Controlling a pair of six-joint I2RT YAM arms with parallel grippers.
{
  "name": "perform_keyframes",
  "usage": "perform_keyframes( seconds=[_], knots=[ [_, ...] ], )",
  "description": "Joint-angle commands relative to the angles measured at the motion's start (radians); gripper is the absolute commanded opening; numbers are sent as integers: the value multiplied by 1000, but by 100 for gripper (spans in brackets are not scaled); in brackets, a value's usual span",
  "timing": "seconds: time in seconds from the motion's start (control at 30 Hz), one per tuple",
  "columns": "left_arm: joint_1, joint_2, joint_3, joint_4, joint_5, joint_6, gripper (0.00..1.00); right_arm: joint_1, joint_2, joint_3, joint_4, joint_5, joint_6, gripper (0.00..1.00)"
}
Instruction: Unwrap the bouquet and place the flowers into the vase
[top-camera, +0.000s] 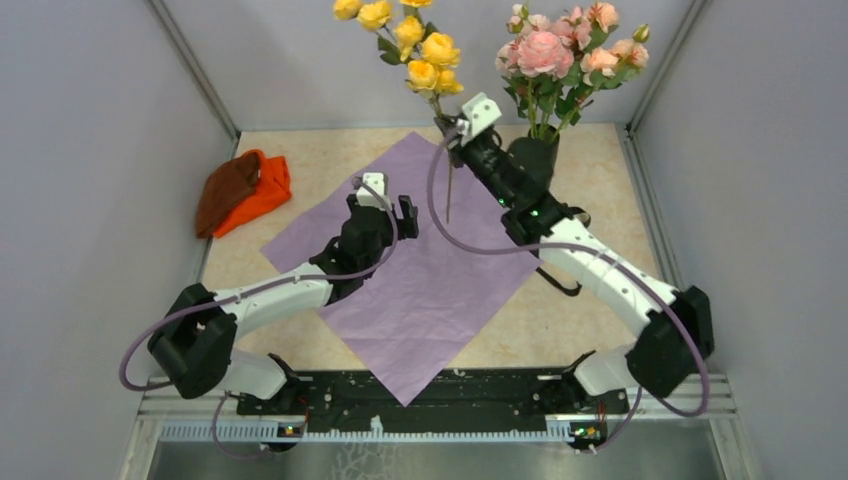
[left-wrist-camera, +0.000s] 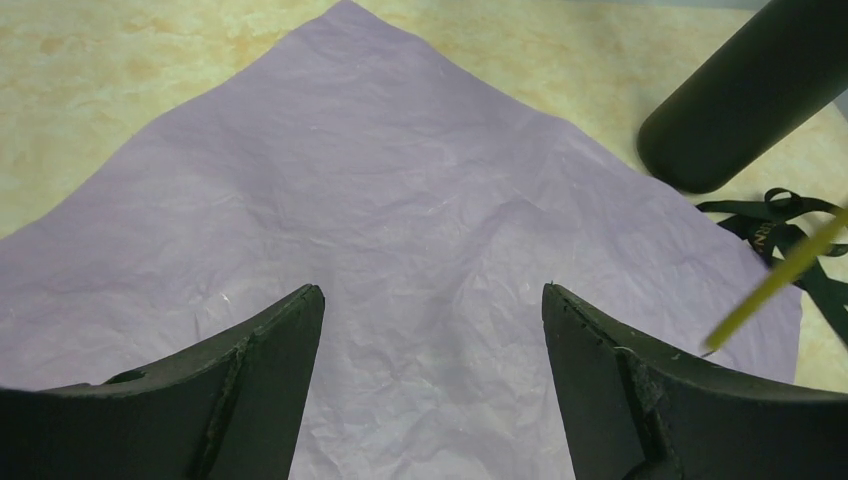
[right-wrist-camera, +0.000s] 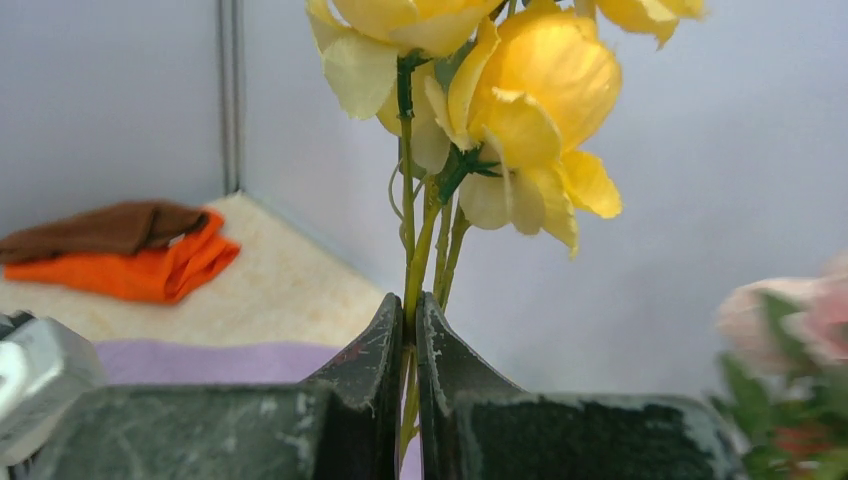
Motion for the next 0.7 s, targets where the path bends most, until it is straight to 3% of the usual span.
perform_keyframes(
  seconds=[0.0,0.3,0.43,0.67],
  knots=[
    [-5,38,-5,9,12,-24,86,7,-217,-132,321,45,-208,0],
    [-5,105,21,13,44,-34,86,-74,-355,-334,715,188,-365,0],
    [-5,116,23,12,50,-35,86,-206,-342,-342,753,175,-295,0],
    [-5,119,14,15,34,-30,87,-329,-259,-284,774,177,-252,0]
  ],
)
